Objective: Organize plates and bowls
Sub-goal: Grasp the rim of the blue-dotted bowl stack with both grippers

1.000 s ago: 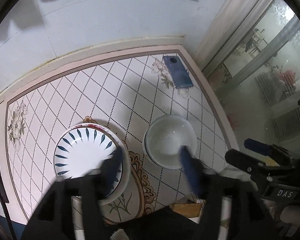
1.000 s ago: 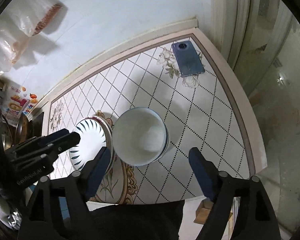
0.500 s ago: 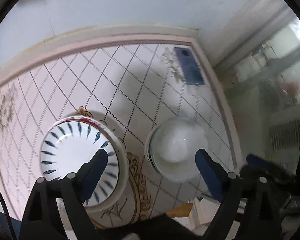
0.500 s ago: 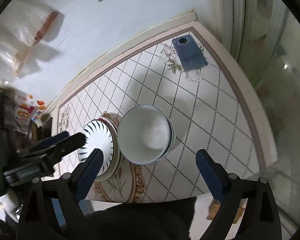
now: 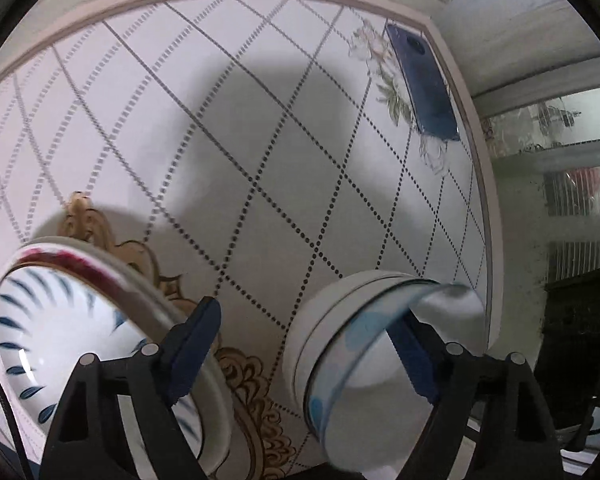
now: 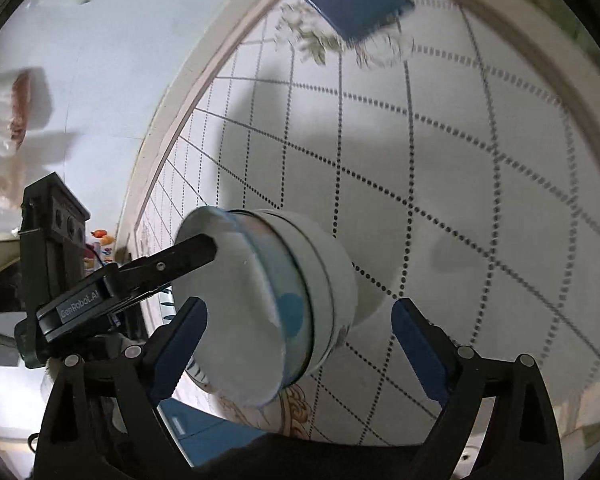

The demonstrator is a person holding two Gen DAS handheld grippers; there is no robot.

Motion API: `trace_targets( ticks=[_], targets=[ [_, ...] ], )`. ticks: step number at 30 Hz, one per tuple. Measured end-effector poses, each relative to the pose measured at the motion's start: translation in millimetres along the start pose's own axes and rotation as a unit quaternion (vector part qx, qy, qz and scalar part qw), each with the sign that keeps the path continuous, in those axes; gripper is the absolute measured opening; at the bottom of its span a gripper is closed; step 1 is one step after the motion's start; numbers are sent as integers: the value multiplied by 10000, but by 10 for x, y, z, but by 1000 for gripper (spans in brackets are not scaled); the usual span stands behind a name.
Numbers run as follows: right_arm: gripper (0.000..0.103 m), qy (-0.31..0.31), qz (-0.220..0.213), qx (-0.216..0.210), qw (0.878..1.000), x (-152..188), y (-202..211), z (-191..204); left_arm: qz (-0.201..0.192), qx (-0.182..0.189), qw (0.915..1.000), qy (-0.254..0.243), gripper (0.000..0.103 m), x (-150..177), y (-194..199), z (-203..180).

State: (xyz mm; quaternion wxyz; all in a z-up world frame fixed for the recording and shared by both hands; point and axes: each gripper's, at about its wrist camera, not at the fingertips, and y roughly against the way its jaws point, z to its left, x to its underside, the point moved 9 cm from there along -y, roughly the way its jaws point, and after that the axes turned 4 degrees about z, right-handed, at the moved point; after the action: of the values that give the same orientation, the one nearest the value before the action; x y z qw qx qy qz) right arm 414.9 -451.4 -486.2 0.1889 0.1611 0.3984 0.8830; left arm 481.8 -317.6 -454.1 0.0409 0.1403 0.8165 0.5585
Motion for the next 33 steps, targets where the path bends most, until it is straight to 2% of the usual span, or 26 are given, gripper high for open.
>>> trace_targets(
  ticks=[4, 5, 6, 7, 9, 10, 12, 18, 26, 33],
  targets=[
    [95, -66, 162, -190, 9997, -19, -161, -36, 182, 191, 9996, -22, 82, -5, -163, -33],
    [94, -86, 176, -258, 9995, -23, -189, -35, 228, 289, 9993, -17, 78, 2, -204, -52],
    [91, -75, 191, -300, 9993, -25, -217, -28, 272, 341, 9990, -6, 69, 12, -233, -63],
    [89, -54, 214, -366, 9991, -27, -261, -16, 313, 439, 9985, -9, 67, 27, -259, -84],
    [73, -113, 306, -452, 9984, -18, -347, -18, 299, 648, 9974, -5, 55, 26, -258, -143],
    [72, -121, 305, -440, 9985, -24, -382, -24, 303, 720, 9969, 3, 53, 30, -255, -166],
    [63, -116, 243, -360, 9990, -38, -414, -39, 218, 651, 9976, -9, 53, 26, -253, -187],
    [54, -72, 206, -223, 9995, -56, -449, -51, 77, 517, 9986, 9, 52, 44, -232, -187],
    [54, -105, 272, -312, 9991, -48, -448, -18, -72, 260, 9996, 34, 52, 106, -70, -105],
    [54, 11, 242, -411, 9989, -70, -330, 263, -261, 242, 9993, 107, 52, 91, 267, -57]
  ],
)
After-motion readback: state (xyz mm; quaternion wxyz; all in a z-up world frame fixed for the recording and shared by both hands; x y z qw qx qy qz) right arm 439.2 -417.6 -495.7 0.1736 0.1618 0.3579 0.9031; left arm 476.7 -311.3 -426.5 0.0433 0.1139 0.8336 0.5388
